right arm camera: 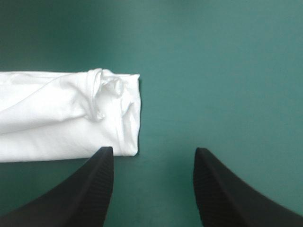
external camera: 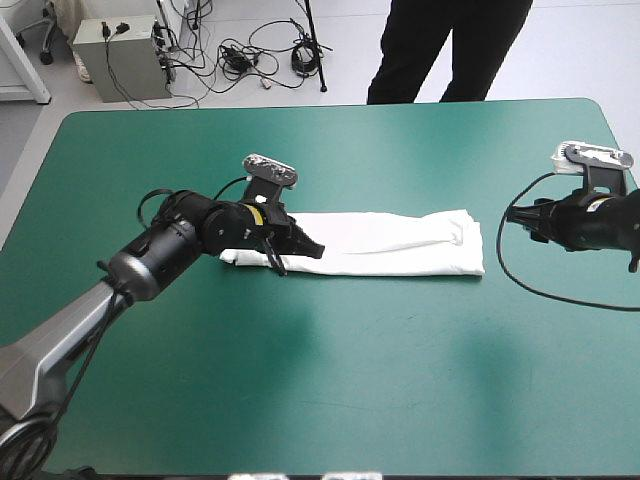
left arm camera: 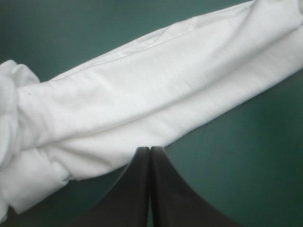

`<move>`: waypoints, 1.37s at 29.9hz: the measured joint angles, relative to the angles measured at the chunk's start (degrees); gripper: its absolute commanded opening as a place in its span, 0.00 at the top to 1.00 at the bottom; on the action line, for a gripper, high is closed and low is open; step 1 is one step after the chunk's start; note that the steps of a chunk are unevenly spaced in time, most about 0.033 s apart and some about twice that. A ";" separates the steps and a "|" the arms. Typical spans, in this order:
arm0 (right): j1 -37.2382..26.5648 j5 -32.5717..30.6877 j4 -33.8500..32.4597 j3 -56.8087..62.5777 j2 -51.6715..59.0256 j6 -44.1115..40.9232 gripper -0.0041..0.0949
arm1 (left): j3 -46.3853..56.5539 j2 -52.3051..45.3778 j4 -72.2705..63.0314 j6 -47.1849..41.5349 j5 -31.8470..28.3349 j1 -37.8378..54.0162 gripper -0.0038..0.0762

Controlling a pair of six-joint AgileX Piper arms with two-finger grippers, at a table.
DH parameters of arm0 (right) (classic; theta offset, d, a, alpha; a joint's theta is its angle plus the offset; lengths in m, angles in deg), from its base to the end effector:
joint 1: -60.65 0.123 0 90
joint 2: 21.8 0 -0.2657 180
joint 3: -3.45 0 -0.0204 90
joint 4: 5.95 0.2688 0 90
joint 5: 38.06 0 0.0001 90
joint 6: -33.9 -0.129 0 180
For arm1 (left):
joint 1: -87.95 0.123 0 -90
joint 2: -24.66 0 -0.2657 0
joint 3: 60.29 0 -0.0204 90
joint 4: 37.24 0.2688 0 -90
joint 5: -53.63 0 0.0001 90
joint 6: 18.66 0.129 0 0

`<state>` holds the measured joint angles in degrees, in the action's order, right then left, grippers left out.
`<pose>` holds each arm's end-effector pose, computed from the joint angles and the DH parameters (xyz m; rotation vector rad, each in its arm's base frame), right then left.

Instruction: Fold the cloth

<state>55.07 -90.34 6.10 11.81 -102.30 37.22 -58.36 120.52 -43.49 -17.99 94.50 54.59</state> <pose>0.3059 -0.0085 0.3125 0.1340 2.4418 0.1920 0.3135 -0.2174 0.2747 0.6517 2.3625 -0.3807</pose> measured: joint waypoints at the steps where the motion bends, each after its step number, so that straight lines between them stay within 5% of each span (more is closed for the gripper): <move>1: -2.79 -1.08 4.34 0.00 -1.32 4.42 0.46 | -0.83 1.82 -1.11 1.21 -0.04 0.00 0.96; 5: -8.45 -2.31 17.44 0.00 -5.14 15.90 0.46 | -3.98 8.85 -6.89 6.83 -0.07 -0.18 0.96; 9: -9.98 -3.10 23.71 -0.04 -8.10 22.88 0.46 | -8.66 16.28 -10.04 8.90 -0.01 -0.30 0.96; 21: -10.02 -4.10 26.22 -0.04 -11.85 28.06 0.43 | -23.68 33.13 -11.11 9.44 6.87 -0.36 0.96; 26: -9.84 -4.29 26.62 -0.11 -14.73 28.32 0.34 | -24.72 33.64 -11.11 9.37 8.03 -0.36 0.96; 41: -5.78 -2.61 32.21 -0.11 -32.40 34.74 0.34 | -25.28 33.82 -11.01 9.37 9.10 -0.36 0.96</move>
<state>49.30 -92.96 38.30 11.70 -134.70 71.96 -83.64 154.35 -54.51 -8.62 103.59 54.23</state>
